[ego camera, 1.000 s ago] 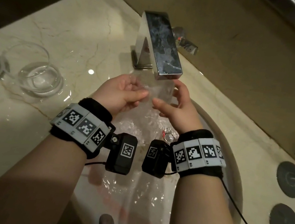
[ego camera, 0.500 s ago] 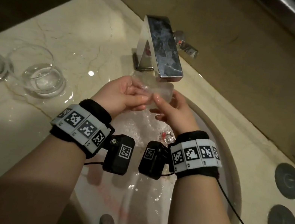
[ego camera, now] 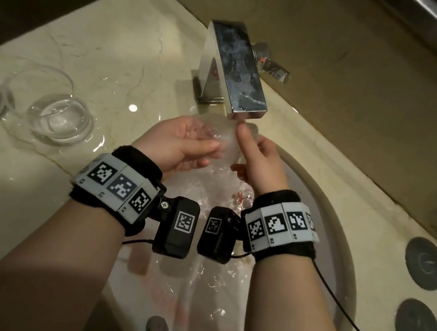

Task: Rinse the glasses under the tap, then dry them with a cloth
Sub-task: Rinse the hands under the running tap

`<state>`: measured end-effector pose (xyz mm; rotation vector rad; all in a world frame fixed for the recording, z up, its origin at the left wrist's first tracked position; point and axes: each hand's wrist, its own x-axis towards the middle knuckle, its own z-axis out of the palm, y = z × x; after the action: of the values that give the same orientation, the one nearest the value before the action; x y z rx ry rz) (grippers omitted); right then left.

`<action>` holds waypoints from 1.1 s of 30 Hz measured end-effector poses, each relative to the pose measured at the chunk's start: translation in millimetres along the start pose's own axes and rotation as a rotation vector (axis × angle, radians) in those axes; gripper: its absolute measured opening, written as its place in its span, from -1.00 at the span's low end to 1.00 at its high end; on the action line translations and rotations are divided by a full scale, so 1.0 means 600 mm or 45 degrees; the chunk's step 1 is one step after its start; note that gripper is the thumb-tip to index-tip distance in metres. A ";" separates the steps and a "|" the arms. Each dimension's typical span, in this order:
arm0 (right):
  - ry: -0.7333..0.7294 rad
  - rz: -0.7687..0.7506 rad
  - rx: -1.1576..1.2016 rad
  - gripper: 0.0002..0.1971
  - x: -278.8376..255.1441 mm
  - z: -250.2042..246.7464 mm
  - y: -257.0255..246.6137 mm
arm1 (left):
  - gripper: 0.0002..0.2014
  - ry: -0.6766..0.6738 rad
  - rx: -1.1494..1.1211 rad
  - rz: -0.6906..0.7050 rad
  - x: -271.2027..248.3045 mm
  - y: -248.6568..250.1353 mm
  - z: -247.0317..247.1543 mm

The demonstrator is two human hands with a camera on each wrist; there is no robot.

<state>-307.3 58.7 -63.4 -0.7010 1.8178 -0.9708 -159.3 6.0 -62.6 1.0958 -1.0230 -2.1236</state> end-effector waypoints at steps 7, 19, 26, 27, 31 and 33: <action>-0.043 -0.160 -0.014 -0.34 -0.011 -0.006 -0.006 | -0.78 0.022 -0.022 -0.005 -0.001 -0.005 -0.019; 0.055 -0.523 -0.762 -0.17 -0.009 -0.005 -0.043 | -0.67 0.097 0.206 -0.200 -0.004 -0.020 -0.030; 0.010 -0.428 -0.549 -0.16 -0.010 0.000 -0.028 | -0.89 0.122 0.017 -0.237 -0.012 -0.014 -0.031; 0.003 -0.392 -0.507 -0.18 -0.010 -0.001 -0.022 | -0.92 0.114 -0.017 -0.207 -0.012 -0.015 -0.031; -0.099 -0.234 -0.418 -0.23 -0.016 -0.013 -0.002 | -0.90 0.107 0.063 0.002 -0.005 -0.014 -0.026; -0.118 -0.184 -0.399 -0.19 -0.016 -0.020 0.005 | -0.85 0.146 0.365 0.146 -0.002 -0.013 -0.021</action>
<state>-314.3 71.6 -58.6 -1.0650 1.8763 -0.7367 -148.9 6.1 -73.2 1.2433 -1.3306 -1.8405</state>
